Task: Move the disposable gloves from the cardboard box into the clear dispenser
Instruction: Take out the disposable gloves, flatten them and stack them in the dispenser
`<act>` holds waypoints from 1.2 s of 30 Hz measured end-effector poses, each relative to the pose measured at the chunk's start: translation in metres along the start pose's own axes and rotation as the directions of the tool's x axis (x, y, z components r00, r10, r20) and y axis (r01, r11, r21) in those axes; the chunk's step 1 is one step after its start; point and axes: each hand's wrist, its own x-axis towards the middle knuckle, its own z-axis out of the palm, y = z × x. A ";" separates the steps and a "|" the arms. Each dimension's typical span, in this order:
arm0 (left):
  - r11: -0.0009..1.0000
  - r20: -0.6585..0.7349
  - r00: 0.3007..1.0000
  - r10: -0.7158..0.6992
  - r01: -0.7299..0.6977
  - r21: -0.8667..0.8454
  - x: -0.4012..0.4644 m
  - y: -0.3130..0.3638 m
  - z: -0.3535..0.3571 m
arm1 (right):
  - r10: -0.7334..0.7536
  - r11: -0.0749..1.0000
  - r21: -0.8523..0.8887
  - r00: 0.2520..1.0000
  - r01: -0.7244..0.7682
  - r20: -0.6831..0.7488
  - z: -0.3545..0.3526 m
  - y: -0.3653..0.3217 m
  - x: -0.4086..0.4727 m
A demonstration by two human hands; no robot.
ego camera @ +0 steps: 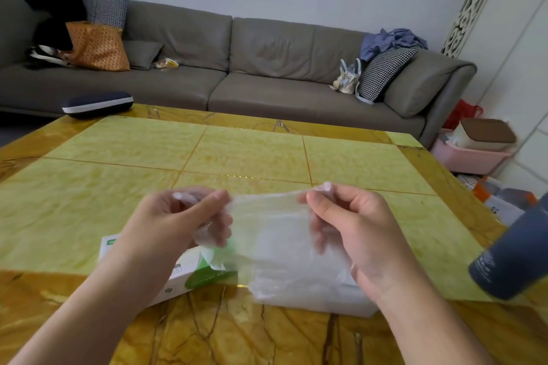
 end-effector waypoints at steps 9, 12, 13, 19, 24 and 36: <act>0.967 -0.293 0.921 0.255 -0.237 0.097 -0.003 0.009 0.005 | -0.039 0.984 -0.175 0.947 -0.019 -0.320 -0.035 0.010 0.018; 0.748 -0.078 0.792 0.605 -0.533 0.395 -0.019 0.029 0.033 | -0.044 0.944 -0.320 0.931 -0.080 -0.363 -0.047 0.018 0.021; 0.693 0.054 0.784 0.619 -0.577 0.431 -0.022 0.035 0.047 | -0.036 0.923 -0.372 0.937 -0.102 -0.347 -0.047 0.019 0.020; 0.291 0.442 0.897 -0.006 -0.421 0.859 0.015 -0.013 0.120 | 0.017 0.764 -0.622 0.968 -0.174 -0.251 -0.046 0.024 0.015; 0.207 0.401 0.885 -0.237 -0.358 0.911 0.027 -0.044 0.122 | -0.025 0.563 -0.804 0.969 -0.190 -0.247 -0.059 0.034 0.017; 0.189 0.420 0.838 -0.349 -0.376 0.907 0.050 -0.051 0.124 | -0.098 0.169 -0.950 0.954 -0.263 -0.282 -0.058 0.019 0.008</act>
